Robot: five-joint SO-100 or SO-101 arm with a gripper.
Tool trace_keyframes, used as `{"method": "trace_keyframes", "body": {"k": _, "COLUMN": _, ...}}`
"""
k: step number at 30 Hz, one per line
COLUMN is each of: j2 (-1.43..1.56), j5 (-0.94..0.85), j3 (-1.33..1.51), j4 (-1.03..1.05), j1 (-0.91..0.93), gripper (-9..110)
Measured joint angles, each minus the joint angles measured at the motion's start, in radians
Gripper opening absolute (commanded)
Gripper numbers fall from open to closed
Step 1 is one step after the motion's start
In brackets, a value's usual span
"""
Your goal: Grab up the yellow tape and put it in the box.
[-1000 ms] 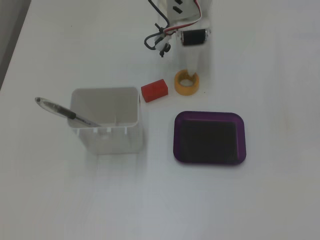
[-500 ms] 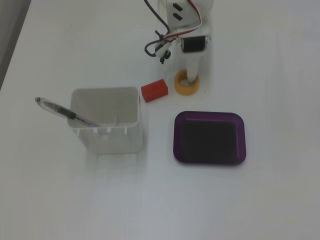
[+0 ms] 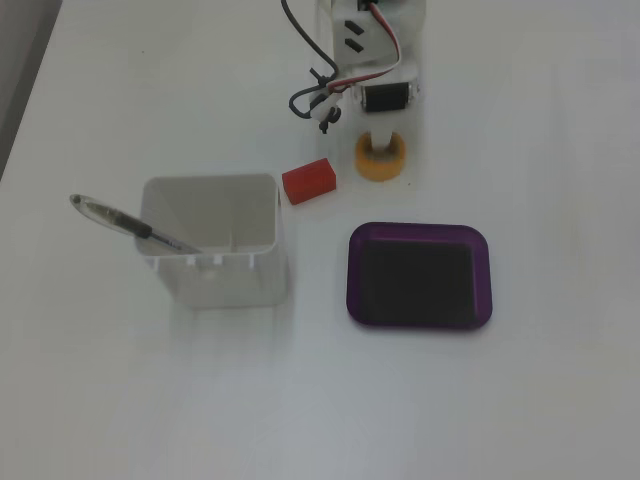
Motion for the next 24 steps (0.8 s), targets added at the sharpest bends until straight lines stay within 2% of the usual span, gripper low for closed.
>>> {"method": "trace_keyframes", "body": {"k": 4, "j2": 0.086, "j5": 0.000, "j3": -0.037, "j4": 0.061, "j1": -0.044, "gripper": -1}}
{"method": "trace_keyframes", "body": {"k": 13, "j2": 0.377, "j5": -0.002, "j3": -0.233, "j4": 0.130, "j1": -0.290, "gripper": -1}}
{"method": "trace_keyframes", "body": {"k": 17, "j2": 0.331, "j5": -0.002, "j3": -0.282, "j4": 0.066, "j1": -0.302, "gripper": -1}}
{"method": "trace_keyframes", "body": {"k": 24, "j2": 0.064, "j5": -0.002, "j3": -0.411, "j4": -0.051, "j1": -0.311, "gripper": -1}}
